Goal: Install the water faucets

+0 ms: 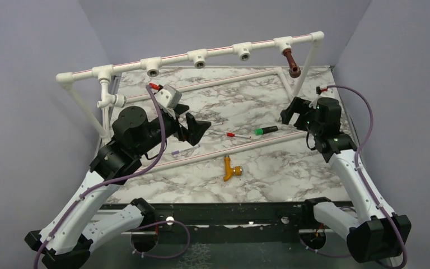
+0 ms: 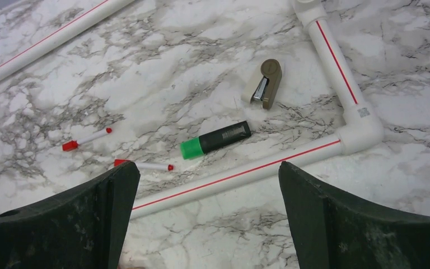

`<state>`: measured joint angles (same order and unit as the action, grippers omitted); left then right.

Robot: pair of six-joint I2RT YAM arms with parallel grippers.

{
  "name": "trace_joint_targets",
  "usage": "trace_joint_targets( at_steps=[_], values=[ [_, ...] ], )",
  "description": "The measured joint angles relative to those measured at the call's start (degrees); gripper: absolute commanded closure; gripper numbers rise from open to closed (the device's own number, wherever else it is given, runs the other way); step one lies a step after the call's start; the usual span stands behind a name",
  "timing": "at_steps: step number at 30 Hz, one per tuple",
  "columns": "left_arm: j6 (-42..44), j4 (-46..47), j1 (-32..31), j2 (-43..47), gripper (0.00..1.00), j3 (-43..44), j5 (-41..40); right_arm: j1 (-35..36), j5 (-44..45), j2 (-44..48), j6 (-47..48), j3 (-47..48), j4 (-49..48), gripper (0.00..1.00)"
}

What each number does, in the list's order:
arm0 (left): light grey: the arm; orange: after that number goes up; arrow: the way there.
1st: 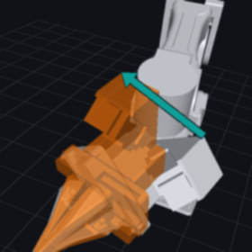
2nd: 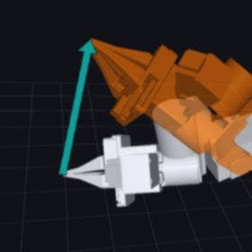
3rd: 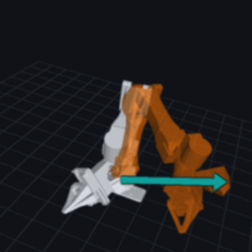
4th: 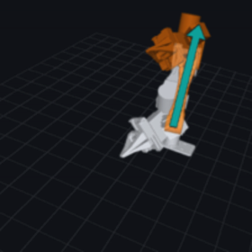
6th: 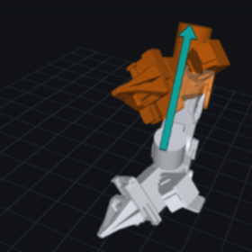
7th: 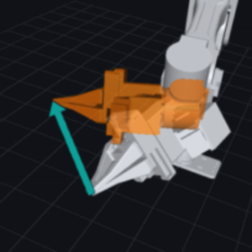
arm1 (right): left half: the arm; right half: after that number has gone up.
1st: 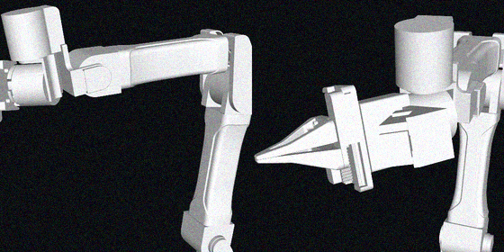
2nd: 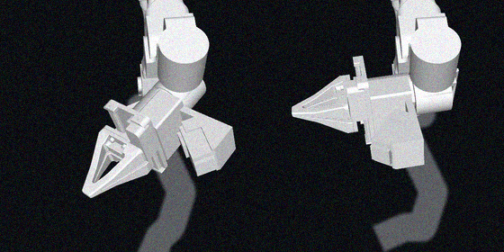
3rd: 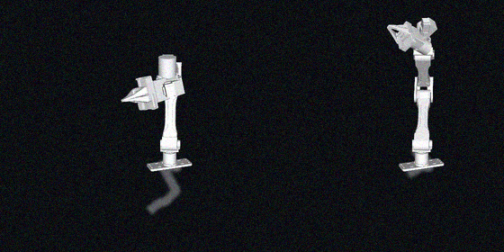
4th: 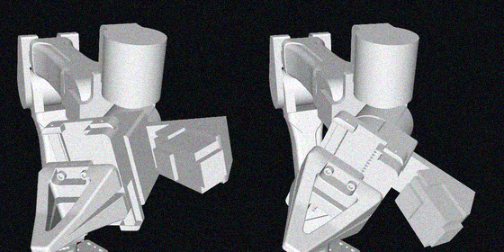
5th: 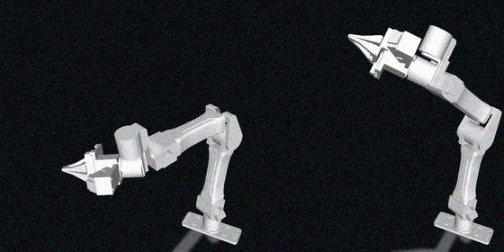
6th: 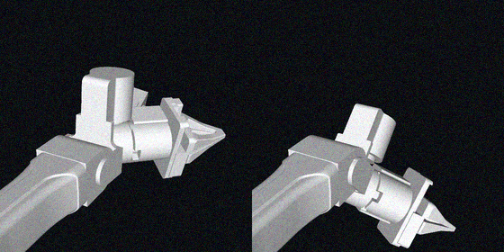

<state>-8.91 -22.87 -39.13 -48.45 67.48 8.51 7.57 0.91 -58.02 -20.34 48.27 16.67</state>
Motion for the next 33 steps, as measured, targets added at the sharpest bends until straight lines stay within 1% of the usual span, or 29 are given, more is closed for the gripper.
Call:
trace_joint_targets(
  at_steps=[4,8,13,17,19,26,29,33],
  values=[
    [0.48,0.02,0.0,0.44,0.01,-1.81,-2.89,0.0,-0.96,0.35,0.09,4.02,4.9,0.0],
    [0.76,-0.02,0.0,0.5,0.01,-4.09,-5.46,0.0,-2.01,0.35,-0.33,5.16,8.83,0.0],
    [0.81,0.0,0.0,0.83,0.01,-6.82,-8.41,0.0,-8.66,0.94,1.75,4.9,12.24,0.0],
    [0.37,-0.13,0.0,1.64,0.01,-9.51,-9.94,0.04,-12.52,1.73,2.71,4.59,13.27,0.05],
    [-0.02,-0.13,0.0,2.16,0.01,-11.04,-10.84,0.28,-13.81,1.73,2.78,3.82,13.27,0.05],
    [-2.12,-0.35,0.0,3.69,0.01,-16.13,-13.11,6.1,-14.25,1.51,1.31,0.59,14.49,0.05],
    [-3.23,-0.39,0.0,4.22,0.01,-18.12,-13.44,10.34,-13.4,1.31,-0.44,-0.07,14.67,0.05],
    [-4.83,-0.35,0.0,5.53,0.01,-21.07,-14.16,17.42,-10.14,0.24,-3.63,-1.57,14.73,0.06]
  ],
)
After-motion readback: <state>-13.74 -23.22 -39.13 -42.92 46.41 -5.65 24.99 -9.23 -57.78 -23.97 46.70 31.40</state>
